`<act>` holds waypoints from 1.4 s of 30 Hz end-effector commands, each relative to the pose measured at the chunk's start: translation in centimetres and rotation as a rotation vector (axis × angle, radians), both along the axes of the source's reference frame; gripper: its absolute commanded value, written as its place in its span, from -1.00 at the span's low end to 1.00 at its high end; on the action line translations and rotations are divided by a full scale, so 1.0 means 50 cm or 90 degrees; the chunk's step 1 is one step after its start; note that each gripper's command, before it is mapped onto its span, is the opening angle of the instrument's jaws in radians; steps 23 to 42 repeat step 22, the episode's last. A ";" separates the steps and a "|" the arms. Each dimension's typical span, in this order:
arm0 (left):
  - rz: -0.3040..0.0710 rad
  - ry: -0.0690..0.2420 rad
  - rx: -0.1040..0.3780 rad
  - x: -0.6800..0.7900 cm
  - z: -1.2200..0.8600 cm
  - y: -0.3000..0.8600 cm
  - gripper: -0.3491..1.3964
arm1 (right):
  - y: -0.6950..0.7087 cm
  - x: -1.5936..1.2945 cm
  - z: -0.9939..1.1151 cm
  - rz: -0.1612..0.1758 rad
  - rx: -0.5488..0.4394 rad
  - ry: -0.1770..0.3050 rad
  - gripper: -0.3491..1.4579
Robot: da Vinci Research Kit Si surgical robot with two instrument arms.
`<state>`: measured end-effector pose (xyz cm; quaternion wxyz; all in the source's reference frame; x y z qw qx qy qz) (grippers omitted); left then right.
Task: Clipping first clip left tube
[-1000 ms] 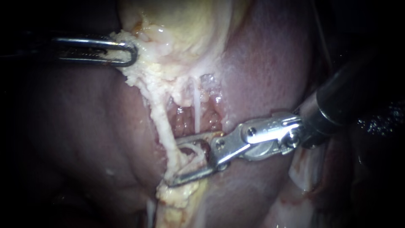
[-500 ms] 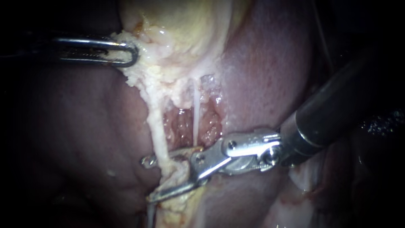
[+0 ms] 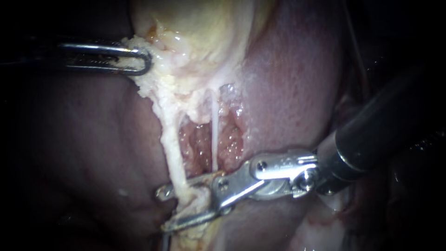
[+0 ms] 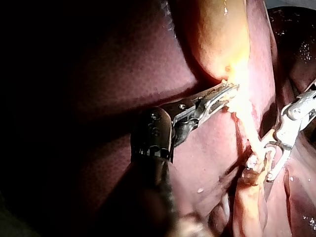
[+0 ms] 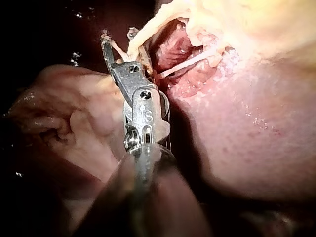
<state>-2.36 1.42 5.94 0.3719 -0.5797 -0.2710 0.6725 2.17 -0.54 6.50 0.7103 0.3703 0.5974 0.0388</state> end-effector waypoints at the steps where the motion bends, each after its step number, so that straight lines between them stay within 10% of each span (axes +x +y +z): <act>1: 0.000 0.000 0.000 0.0000 -0.0001 0.0000 -1.00 | 0.0001 0.0000 -0.0001 0.000 0.009 -0.005 -0.74; 4: 0.000 0.000 0.000 -0.0001 -0.0001 0.0000 -1.00 | 0.0004 -0.0001 -0.0001 0.001 0.032 -0.017 -1.00; 42: 0.000 0.000 0.000 -0.0002 0.0000 0.0001 -1.00 | 0.0001 -0.0004 0.0003 -0.001 0.071 -0.055 -1.00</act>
